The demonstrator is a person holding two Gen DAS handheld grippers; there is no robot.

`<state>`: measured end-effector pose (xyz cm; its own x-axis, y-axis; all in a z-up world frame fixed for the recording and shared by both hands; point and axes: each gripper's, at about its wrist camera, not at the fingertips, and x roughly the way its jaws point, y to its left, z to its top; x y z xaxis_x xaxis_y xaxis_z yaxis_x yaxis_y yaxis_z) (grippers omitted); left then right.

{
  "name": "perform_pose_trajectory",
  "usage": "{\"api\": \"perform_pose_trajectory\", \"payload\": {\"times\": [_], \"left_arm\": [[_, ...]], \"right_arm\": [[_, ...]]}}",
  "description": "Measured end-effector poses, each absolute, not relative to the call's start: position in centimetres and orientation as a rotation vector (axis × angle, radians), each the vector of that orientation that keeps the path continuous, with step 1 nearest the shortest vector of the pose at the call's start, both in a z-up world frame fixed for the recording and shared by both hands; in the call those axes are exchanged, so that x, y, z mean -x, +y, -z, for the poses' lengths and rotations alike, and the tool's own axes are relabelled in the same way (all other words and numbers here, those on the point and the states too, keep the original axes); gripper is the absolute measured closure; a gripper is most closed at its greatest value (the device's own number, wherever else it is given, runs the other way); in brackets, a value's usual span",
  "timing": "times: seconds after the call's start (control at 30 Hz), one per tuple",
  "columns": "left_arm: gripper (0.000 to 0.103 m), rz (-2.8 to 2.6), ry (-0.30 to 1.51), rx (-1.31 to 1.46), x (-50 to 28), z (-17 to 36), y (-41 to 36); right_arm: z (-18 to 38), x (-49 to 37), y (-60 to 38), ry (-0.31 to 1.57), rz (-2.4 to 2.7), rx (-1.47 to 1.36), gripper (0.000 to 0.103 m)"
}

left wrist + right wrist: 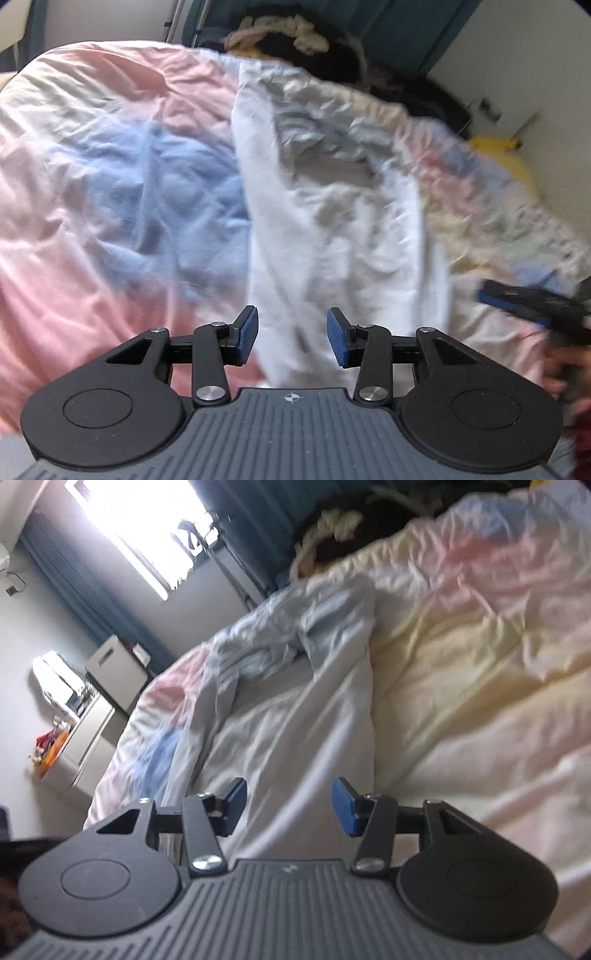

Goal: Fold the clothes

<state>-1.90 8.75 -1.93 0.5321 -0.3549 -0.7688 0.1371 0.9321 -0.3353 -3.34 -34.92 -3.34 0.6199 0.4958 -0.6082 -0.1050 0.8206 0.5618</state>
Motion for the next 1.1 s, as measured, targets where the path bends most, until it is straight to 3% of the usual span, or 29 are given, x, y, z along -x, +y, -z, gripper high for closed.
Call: {"api": "perform_pose_trajectory", "payload": {"times": [0.33, 0.47, 1.1], "left_arm": [[0.059, 0.424, 1.295, 0.255, 0.6, 6.6, 8.5], [0.059, 0.465, 1.312, 0.273, 0.8, 7.1, 8.6], [0.062, 0.527, 1.334, 0.265, 0.5, 8.0, 8.1]], "right_arm": [[5.0, 4.0, -33.1, 1.152, -0.368, -0.427, 0.047], [6.3, 3.6, -31.5, 1.261, -0.381, -0.353, 0.046], [6.5, 3.2, -29.9, 1.207, -0.412, -0.318, 0.047]]}}
